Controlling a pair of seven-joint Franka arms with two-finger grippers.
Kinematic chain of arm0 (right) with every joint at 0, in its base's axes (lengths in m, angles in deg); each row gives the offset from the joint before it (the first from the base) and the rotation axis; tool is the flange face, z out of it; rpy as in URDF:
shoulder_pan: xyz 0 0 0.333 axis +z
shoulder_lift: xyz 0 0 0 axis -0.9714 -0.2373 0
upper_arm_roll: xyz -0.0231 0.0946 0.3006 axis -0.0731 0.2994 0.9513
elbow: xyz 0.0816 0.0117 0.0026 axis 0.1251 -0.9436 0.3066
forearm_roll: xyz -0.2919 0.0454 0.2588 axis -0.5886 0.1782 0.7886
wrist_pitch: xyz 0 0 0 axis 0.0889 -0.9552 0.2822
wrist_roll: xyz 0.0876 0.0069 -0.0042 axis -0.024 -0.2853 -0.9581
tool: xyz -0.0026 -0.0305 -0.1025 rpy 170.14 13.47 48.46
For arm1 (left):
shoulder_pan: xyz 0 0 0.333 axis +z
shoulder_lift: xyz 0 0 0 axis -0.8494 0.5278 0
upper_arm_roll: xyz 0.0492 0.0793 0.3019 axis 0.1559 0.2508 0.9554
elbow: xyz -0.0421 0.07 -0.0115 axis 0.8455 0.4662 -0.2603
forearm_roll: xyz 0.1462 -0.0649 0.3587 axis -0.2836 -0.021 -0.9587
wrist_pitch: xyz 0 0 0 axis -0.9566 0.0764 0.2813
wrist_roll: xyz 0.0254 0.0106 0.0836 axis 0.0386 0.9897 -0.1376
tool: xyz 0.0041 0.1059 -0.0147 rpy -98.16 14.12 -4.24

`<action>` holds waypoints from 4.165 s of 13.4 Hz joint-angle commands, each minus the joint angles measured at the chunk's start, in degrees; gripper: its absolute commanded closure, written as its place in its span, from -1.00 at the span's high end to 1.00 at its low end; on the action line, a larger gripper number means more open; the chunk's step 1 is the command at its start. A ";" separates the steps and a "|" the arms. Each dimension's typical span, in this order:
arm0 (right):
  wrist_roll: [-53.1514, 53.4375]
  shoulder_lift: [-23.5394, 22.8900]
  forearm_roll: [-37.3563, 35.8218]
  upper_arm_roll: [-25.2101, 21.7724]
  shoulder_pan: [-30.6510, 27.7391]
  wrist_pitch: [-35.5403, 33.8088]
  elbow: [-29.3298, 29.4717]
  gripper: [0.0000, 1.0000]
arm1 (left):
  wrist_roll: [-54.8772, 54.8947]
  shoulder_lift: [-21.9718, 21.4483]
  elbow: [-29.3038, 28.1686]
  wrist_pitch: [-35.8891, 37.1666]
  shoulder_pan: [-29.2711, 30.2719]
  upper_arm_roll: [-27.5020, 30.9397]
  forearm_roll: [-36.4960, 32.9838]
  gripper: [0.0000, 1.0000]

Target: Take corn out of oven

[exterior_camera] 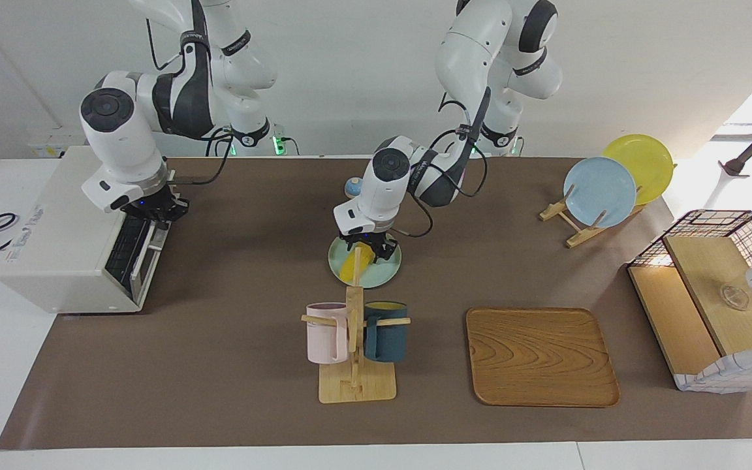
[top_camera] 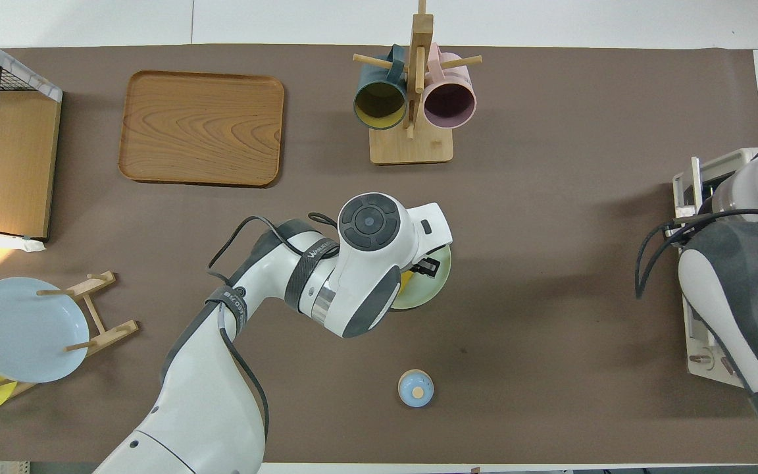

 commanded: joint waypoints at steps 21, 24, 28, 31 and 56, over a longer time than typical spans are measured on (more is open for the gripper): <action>-2.81 -4.28 11.93 1.05 3.53 -19.16 22.92 1.00 | 4.42 9.28 27.20 20.18 31.29 1.54 -5.00 -1.00; -0.26 -4.28 11.50 1.13 5.20 -19.51 23.27 1.00 | 4.42 13.95 29.86 14.75 33.83 1.72 -7.12 -1.00; 0.01 -4.19 12.03 1.05 5.38 -19.60 23.45 1.00 | 4.42 16.24 29.86 12.18 34.36 1.72 -8.09 -1.00; 0.01 -3.58 11.85 -0.78 8.00 -20.04 23.28 1.00 | 4.33 16.42 29.68 12.00 34.36 1.80 -8.00 -1.00; 0.45 -1.38 13.96 -5.19 8.54 -21.80 22.57 1.00 | -0.50 -28.04 6.33 44.44 34.98 3.47 -9.22 1.00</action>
